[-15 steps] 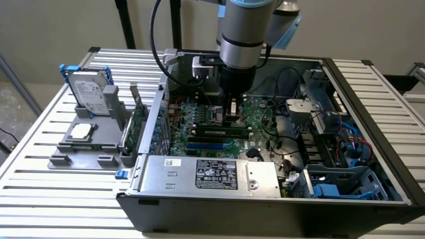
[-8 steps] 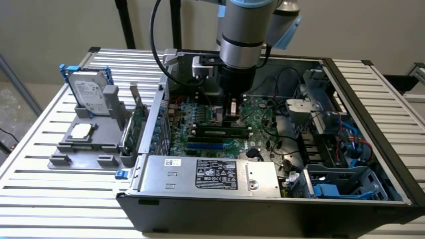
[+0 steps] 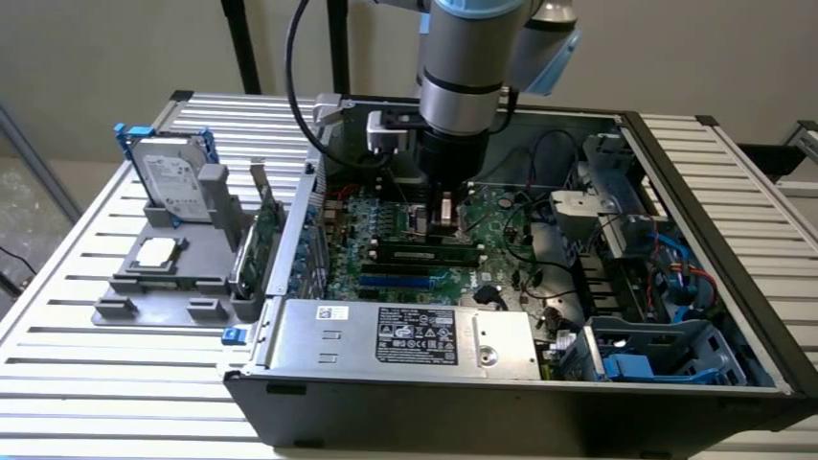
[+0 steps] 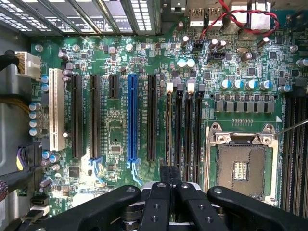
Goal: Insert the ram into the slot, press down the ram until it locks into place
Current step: 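Press down the ram until it locks into place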
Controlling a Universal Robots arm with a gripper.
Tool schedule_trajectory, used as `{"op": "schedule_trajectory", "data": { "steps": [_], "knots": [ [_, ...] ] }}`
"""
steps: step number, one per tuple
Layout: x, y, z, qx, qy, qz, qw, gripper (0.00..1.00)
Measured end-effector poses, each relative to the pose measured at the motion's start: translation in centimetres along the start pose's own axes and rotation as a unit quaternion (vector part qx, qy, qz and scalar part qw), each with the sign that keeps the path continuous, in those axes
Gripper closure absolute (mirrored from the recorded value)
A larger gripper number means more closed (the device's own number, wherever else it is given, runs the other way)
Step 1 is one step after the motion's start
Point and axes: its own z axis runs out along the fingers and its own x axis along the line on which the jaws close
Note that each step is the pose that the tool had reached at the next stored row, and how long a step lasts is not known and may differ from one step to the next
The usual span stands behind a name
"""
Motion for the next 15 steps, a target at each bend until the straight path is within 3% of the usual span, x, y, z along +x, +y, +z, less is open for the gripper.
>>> {"op": "schedule_trajectory", "data": {
  "steps": [15],
  "knots": [
    [-0.4,0.04,1.33,0.0006,0.0004,-0.002,1.0000,0.89]
  ]
}}
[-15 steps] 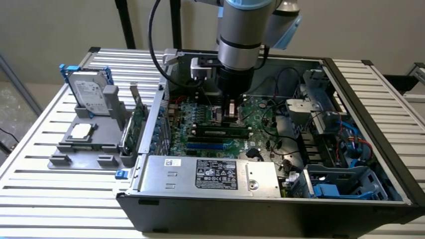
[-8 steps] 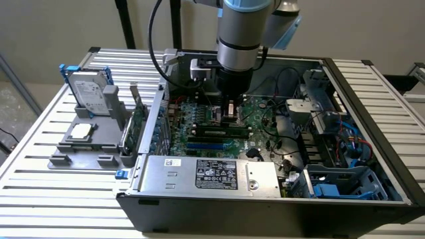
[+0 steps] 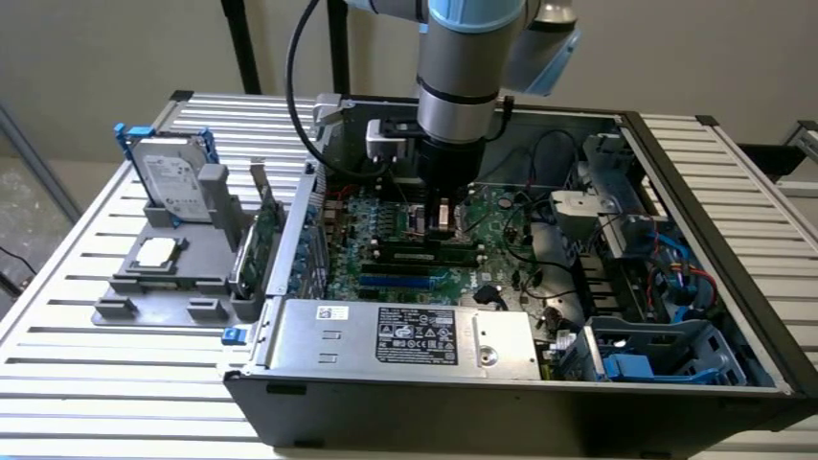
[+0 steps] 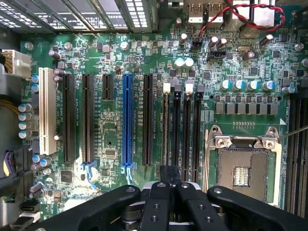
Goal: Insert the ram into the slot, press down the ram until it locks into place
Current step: 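Press down the ram until it locks into place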
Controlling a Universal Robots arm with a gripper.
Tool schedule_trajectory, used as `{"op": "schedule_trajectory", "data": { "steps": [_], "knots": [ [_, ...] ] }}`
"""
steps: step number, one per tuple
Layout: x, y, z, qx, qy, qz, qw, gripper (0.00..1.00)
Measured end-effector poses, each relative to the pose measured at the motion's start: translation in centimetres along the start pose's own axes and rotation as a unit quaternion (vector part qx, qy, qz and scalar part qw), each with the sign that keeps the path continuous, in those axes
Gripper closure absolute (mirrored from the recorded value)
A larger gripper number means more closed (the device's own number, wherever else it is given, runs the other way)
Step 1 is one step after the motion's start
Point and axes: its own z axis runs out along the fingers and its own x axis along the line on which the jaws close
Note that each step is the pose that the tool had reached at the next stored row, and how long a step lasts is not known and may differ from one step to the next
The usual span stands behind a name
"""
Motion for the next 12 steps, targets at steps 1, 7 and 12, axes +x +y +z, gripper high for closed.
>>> {"op": "schedule_trajectory", "data": {
  "steps": [1,7,12],
  "knots": [
    [0.0,0.00,0.07,0.0000,0.0000,0.000,1.0000,0.89],
    [0.1,-0.01,-1.64,0.0003,-0.0004,0.000,1.0000,0.89],
    [0.1,-0.50,-2.92,0.0003,-0.0004,0.000,1.0000,0.89]
  ]
}}
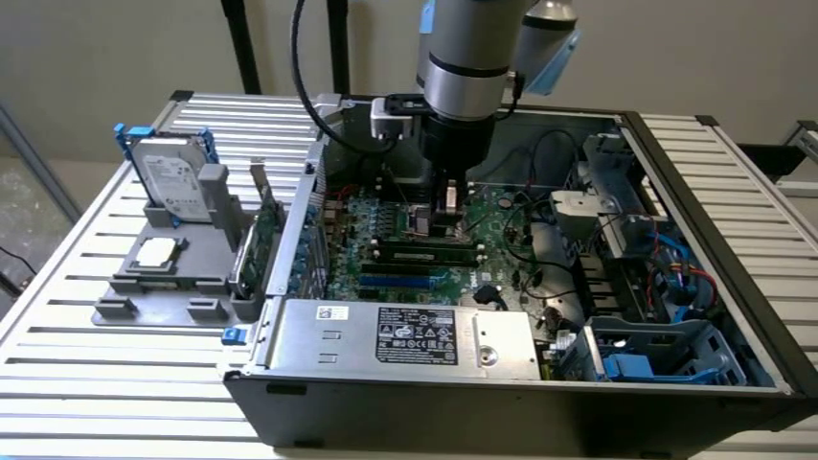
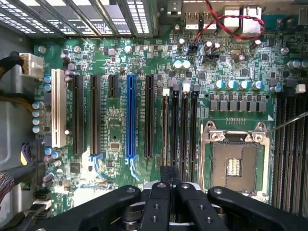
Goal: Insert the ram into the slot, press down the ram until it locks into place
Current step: 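Press down the ram until it locks into place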
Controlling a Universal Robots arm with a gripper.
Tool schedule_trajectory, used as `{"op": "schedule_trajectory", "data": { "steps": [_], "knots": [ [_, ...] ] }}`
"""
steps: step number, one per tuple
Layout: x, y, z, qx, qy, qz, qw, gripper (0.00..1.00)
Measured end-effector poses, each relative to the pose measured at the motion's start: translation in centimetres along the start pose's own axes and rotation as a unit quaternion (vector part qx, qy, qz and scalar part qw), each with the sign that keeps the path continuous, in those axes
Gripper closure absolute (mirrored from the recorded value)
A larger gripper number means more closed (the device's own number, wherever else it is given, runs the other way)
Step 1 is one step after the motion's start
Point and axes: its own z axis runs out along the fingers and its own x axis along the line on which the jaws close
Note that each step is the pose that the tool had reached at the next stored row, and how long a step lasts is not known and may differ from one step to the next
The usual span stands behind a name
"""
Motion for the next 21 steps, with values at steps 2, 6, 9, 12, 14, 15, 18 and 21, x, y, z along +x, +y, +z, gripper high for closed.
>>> {"op": "schedule_trajectory", "data": {
  "steps": [2,6,9,12,14,15,18,21],
  "knots": [
    [0.02,-0.29,-0.30,0.0000,0.0000,0.000,1.0000,0.89],
    [0.10,-0.51,-0.49,0.0000,-0.0001,0.000,1.0000,0.89],
    [0.10,-0.51,-0.49,0.0000,-0.0001,0.000,1.0000,0.89],
    [0.11,-0.51,-0.50,0.0000,0.0000,0.000,1.0000,0.89],
    [0.11,-0.51,-0.49,0.0000,0.0000,0.000,1.0000,0.89],
    [0.11,-0.51,-0.49,0.0000,0.0000,0.000,1.0000,0.89],
    [0.11,-0.51,-0.49,0.0000,0.0000,0.000,1.0000,0.89],
    [0.11,-0.51,-0.49,0.0000,0.0000,0.000,1.0000,0.89]
  ]
}}
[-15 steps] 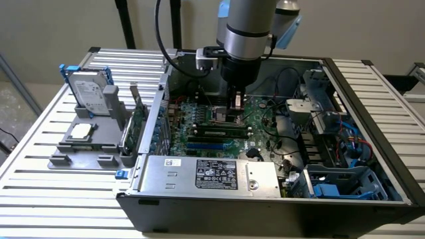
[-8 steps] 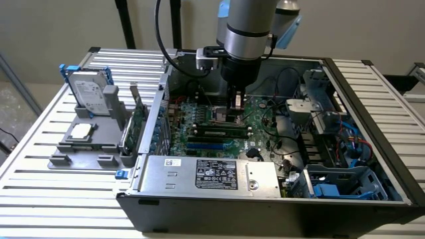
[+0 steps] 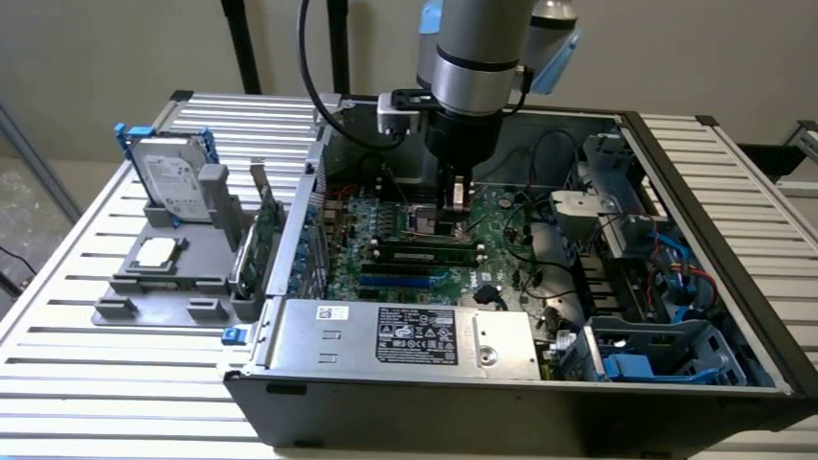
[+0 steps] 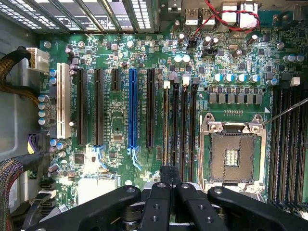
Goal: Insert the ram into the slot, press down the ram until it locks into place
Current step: 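Press down the ram until it locks into place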
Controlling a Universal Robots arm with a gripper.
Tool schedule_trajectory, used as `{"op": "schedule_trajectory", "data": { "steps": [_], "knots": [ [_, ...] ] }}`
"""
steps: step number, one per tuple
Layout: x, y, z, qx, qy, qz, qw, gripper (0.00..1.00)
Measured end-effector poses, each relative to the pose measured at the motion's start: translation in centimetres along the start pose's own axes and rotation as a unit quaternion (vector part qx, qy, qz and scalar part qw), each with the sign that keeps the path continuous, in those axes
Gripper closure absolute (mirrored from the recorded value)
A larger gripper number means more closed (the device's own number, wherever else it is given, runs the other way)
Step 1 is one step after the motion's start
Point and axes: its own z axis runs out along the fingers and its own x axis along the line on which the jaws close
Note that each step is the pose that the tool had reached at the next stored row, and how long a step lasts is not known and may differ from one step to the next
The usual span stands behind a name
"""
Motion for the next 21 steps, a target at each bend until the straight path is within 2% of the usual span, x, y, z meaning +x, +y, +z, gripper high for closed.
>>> {"op": "schedule_trajectory", "data": {
  "steps": [15,21],
  "knots": [
    [0.10,-0.03,-0.01,-0.0006,0.0001,0.001,1.0000,0.89],
    [0.13,-0.03,0.00,-0.0024,-0.0012,0.041,0.9991,0.89]
  ]
}}
